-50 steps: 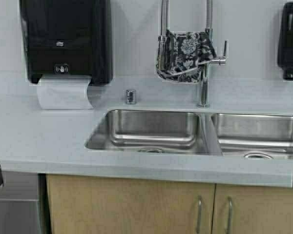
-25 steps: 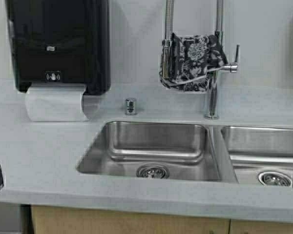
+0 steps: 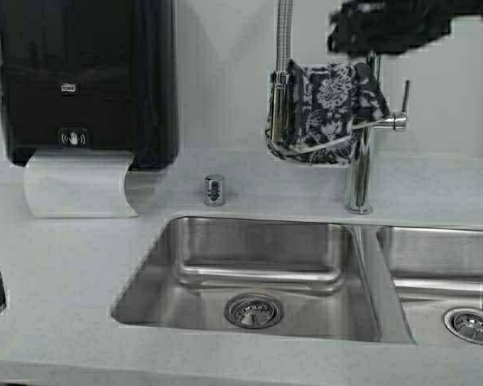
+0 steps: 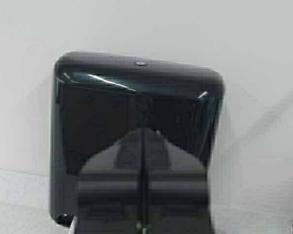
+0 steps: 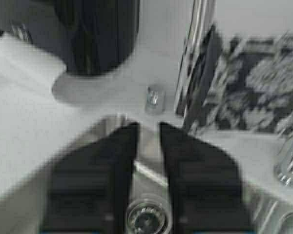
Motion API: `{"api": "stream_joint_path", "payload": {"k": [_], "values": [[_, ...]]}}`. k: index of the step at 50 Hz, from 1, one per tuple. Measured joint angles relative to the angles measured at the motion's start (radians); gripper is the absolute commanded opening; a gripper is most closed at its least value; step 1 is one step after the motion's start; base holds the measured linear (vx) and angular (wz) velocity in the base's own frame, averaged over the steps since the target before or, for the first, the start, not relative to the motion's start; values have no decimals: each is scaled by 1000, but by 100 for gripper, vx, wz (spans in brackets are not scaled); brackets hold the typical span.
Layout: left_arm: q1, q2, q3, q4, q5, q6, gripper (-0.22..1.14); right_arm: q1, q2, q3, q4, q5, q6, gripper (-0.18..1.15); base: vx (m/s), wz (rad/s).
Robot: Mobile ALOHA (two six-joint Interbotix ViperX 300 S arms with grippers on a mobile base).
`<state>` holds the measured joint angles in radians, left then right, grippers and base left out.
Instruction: Get the cloth and wipe up the spill under the wine glass
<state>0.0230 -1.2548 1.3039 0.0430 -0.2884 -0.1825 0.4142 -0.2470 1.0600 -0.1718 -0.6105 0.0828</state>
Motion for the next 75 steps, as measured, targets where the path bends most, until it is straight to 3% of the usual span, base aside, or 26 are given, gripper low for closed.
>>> {"api": "stream_joint_path", "payload": {"k": [11,23,39,54,61,72,75], "values": [[2,8,0,-2,-2,0,2,0,255,-69,20,-199,2,96,6,-1],[2,11,2,0,-2,2,2,0,436,-129,46,-324,8,96,2,0],[2,18,5,0,0,9,2,0,632,-316,144,-331,-12,96,-1,0],[2,20,5,0,2,23,2,-31,749,-472,153,-331,-20,94,0,0],[2,20,5,0,2,23,2,-52,762,-495,155,-333,-23,79,0,0],[2,20,5,-2,3,25,2,-72,762,-499,155,-333,-21,22,0,0],[2,20,6,0,3,25,2,-74,762,-499,155,-331,-21,12,0,0]]}}
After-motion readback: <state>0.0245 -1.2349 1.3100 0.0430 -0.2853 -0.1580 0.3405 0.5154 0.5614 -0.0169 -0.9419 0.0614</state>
